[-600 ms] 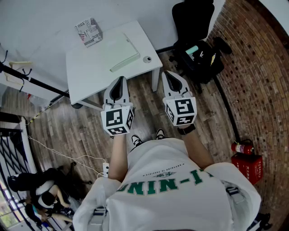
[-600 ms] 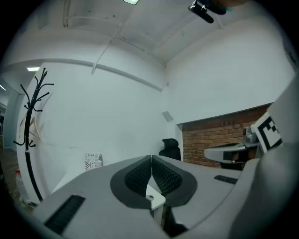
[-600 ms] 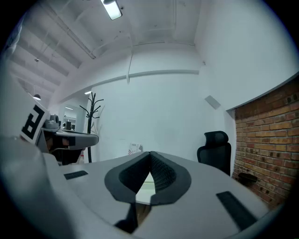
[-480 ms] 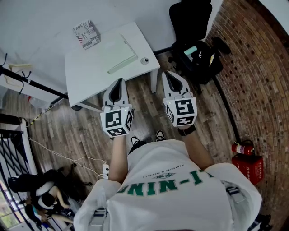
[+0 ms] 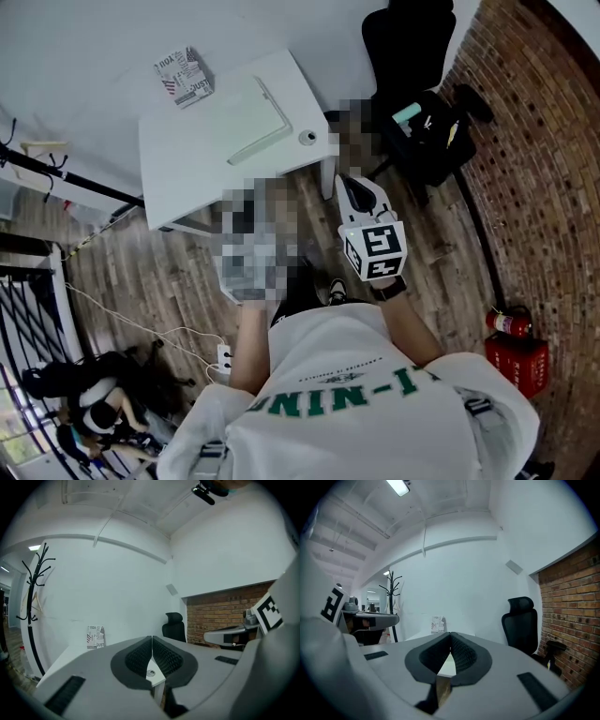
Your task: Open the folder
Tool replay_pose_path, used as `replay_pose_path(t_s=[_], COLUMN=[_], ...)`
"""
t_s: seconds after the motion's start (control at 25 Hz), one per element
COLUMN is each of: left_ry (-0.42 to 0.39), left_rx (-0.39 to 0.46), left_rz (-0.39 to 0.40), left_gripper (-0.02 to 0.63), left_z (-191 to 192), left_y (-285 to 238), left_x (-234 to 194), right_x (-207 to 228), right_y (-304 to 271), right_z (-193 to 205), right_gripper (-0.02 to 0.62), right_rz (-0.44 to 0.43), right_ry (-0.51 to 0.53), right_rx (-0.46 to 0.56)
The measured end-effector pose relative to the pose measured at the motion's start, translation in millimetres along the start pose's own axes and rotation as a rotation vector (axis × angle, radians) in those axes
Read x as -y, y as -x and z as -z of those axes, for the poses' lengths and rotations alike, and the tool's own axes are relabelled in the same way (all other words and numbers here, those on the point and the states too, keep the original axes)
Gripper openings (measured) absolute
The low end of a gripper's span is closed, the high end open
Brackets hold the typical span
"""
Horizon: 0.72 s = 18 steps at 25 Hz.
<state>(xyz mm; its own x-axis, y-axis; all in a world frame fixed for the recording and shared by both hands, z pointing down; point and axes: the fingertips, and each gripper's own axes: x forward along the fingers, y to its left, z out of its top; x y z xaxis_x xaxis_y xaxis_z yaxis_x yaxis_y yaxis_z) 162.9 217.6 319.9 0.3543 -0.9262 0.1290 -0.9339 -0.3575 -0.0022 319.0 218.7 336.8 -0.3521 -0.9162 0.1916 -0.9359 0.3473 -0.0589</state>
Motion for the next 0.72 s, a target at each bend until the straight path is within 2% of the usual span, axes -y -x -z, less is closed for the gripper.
replay_pose_path(t_s=[0.2,0.4,0.72], left_ry=[0.000,0.023,0.040], left_rx=[0.031,0.064,0.103], left_rz=[-0.017,-0.035,0.016], left_gripper=[0.017,0.017,0.017], left_z=[3,-11,-34], left_y=[-41,-96,-181], left_x=[-34,-85,-167], right_x=[-11,-19,-33], right_y=[-64,-140,-265], right_z=[-2,-29,-50], right_gripper=[0.017,0.017,0.017], right_rz=[-0.056,-0.100,-0.131], right_ry=[0.018,0.050,0.008], right_rx=[0.000,0.004,-0.035])
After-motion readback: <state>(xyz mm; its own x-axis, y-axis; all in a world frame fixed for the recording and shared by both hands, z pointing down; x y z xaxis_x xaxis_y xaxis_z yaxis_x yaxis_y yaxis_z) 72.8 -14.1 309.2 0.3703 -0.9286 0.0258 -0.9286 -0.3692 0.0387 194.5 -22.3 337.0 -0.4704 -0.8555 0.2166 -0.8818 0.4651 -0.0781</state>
